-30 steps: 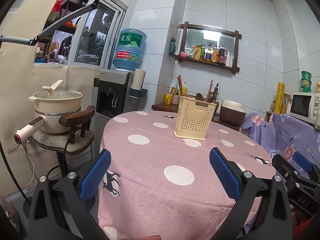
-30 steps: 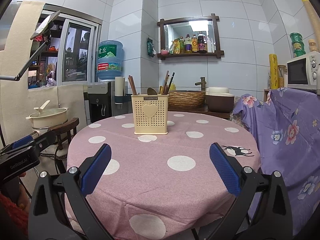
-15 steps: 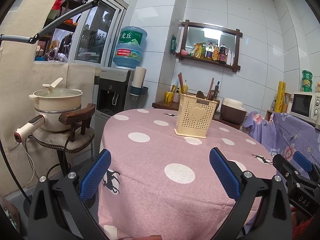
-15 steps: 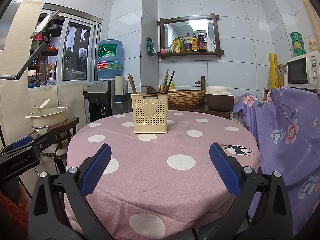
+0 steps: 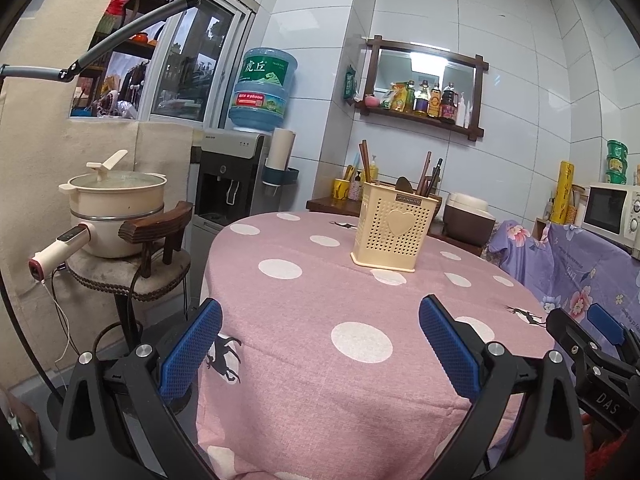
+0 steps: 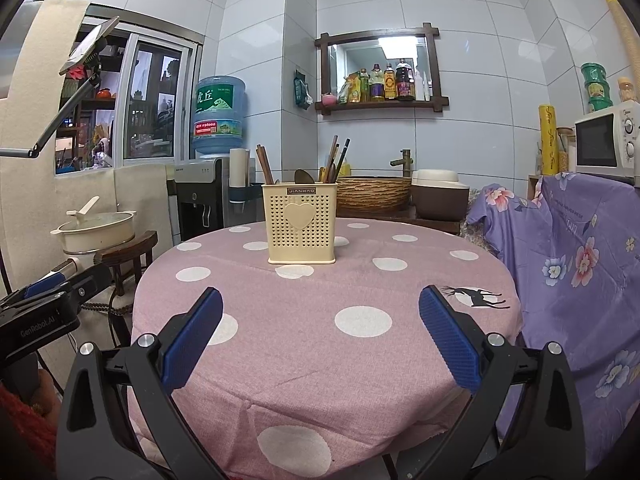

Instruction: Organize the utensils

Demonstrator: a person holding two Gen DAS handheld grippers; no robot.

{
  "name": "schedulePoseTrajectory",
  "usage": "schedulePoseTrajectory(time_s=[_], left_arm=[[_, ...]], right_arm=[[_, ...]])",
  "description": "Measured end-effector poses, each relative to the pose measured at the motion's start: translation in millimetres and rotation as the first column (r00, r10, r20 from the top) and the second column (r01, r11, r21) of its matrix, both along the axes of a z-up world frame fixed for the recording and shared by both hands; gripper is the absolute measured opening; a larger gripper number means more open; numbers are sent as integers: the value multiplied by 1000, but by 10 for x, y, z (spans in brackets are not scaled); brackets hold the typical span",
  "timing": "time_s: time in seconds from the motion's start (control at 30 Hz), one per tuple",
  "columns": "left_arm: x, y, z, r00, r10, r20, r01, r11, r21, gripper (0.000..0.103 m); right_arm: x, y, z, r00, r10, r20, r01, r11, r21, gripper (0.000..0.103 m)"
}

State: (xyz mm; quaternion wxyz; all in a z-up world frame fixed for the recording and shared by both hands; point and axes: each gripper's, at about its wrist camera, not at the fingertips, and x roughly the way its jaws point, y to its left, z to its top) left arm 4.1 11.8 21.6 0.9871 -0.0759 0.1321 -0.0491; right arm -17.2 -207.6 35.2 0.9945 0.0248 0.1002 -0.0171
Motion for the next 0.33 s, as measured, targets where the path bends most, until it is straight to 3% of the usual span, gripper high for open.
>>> schedulePoseTrajectory(time_s=[0.33], left_arm=[[10,-1,0,1000,8,-6,-8,1000,-3,98]], right_arm=[[10,-2,-22,1000,2,-5,-2,1000,1,97]])
